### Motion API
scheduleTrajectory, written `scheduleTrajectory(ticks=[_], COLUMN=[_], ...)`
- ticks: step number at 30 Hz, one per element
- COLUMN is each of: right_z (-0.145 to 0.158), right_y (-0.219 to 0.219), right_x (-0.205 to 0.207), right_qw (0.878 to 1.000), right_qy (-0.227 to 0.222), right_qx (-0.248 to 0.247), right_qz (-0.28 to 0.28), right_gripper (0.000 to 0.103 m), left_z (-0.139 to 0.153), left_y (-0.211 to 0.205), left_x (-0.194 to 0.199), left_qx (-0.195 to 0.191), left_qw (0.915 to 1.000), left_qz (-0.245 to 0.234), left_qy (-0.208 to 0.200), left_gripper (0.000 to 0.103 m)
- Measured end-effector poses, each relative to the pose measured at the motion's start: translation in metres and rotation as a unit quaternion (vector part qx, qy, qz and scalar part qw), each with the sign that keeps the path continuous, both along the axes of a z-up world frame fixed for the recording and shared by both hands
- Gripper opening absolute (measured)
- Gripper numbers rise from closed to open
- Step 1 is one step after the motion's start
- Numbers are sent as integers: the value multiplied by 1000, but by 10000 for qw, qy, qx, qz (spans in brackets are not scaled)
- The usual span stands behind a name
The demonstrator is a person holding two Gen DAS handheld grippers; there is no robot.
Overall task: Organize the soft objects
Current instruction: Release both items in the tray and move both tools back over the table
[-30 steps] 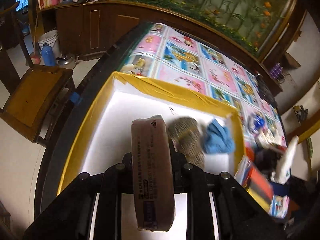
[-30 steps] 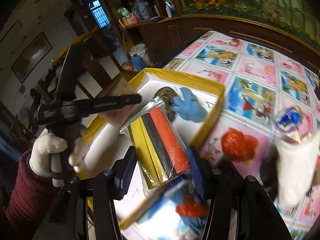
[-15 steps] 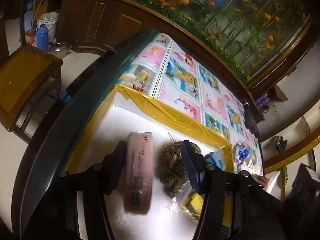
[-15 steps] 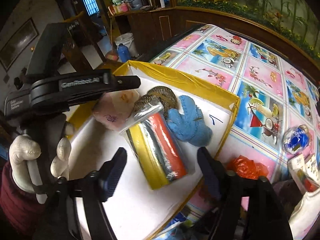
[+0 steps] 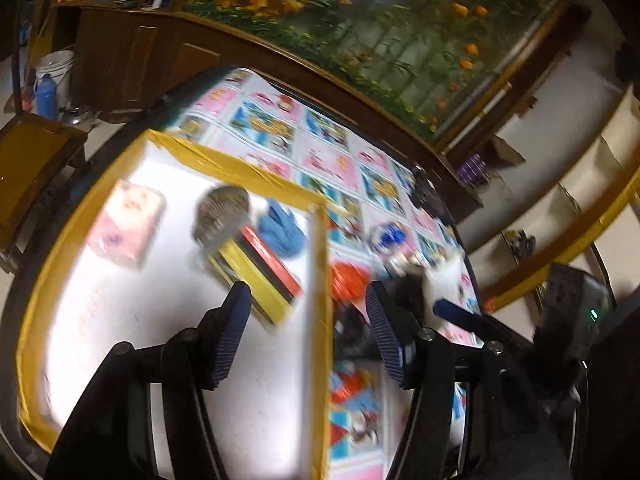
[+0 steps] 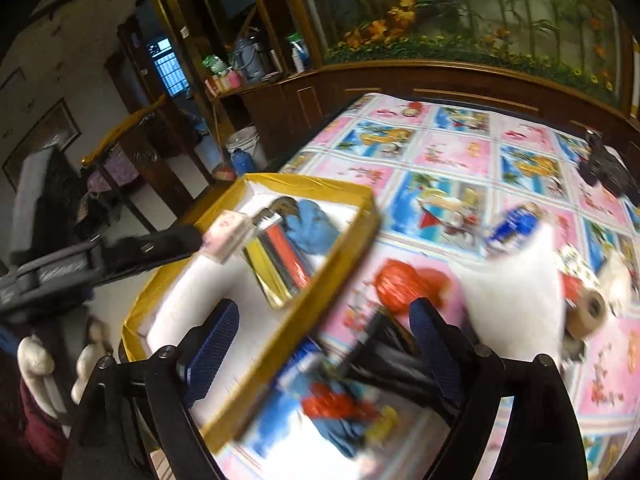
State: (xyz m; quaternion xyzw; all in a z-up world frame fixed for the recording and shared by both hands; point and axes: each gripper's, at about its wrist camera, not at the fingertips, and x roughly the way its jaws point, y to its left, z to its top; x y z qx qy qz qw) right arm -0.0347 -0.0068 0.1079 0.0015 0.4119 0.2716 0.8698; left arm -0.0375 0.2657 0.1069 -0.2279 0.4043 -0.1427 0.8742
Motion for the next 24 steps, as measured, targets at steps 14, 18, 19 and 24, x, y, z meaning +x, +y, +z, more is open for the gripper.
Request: scheduleTrajectory(ticks=[14, 18, 19, 24], right_z=[-59, -68, -70, -80], right_y=[24, 53, 58, 74], right_x=[-18, -32, -36, -41], right_qw=[9930, 9818, 9789, 9663], right_qy=[50, -379, -462, -673], right_qx=[-1084, -1573, -1667, -1925], right_qz=[472, 996, 1088, 1569], right_gripper=[89, 87, 87, 87], left_z=[-26, -29, -28, -34], left_y=[-32, -27, -24, -13], left_x=[-90, -95, -95, -86], left_qx=[390, 666, 638, 322], left_qw=[9992, 9974, 9973, 9987], left_qz=[-34, 186, 224, 310], left_qy=[-79, -206, -293, -257], left_gripper=[58, 58, 58, 58])
